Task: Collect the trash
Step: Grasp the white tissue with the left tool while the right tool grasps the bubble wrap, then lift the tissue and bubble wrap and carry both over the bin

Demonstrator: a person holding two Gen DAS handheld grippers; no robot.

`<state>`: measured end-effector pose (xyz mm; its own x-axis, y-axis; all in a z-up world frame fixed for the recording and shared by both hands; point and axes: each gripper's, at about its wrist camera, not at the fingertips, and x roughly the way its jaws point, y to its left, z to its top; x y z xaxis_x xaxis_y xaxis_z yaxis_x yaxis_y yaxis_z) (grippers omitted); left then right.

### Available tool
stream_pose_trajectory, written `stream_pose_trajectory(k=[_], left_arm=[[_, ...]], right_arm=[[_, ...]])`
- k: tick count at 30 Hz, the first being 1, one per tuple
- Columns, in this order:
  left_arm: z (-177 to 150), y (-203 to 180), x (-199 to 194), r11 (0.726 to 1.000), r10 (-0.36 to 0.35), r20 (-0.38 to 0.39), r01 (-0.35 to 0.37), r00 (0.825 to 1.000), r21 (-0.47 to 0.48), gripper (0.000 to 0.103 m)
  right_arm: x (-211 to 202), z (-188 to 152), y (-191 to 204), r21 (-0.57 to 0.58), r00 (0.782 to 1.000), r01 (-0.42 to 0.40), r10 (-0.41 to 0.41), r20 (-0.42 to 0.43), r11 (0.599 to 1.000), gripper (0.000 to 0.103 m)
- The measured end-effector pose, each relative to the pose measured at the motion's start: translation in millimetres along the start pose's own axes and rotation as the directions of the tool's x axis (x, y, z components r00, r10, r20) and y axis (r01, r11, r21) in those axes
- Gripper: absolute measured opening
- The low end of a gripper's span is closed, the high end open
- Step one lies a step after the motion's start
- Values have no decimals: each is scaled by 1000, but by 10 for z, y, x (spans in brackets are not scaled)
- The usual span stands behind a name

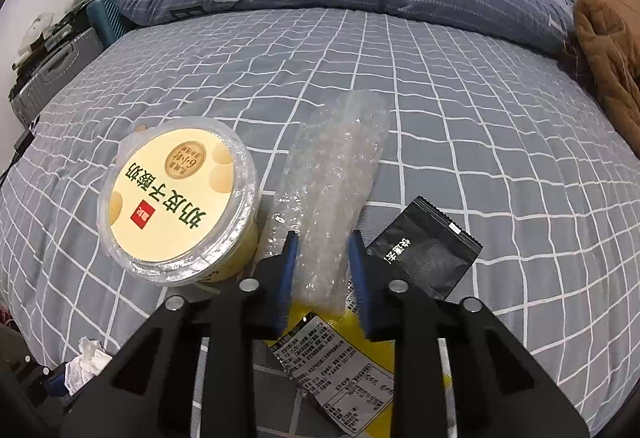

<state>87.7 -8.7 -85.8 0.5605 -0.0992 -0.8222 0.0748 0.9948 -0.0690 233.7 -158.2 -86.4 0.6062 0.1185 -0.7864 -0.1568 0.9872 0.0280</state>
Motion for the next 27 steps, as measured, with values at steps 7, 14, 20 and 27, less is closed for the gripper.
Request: stream_pose_trajectory(k=[7, 14, 20, 27], left_arm=[[61, 76, -58, 1000, 2, 26, -2, 1000, -13, 17], [126, 38, -142, 1000, -3, 48, 4, 999, -16, 17], [200, 0, -214, 1000, 2, 77, -1, 997, -13, 17], [234, -27, -248, 1000, 6, 93, -5, 996, -12, 17]], right_arm=[[-122, 17, -35, 10, 999, -1, 1, 32, 1000, 19], [-368, -12, -77, 21, 997, 5, -7, 82, 1000, 19], [-593, -72, -110, 29, 994, 12, -16, 111, 999, 19], [-855, -176, -144, 34, 989, 27, -32, 141, 999, 19]])
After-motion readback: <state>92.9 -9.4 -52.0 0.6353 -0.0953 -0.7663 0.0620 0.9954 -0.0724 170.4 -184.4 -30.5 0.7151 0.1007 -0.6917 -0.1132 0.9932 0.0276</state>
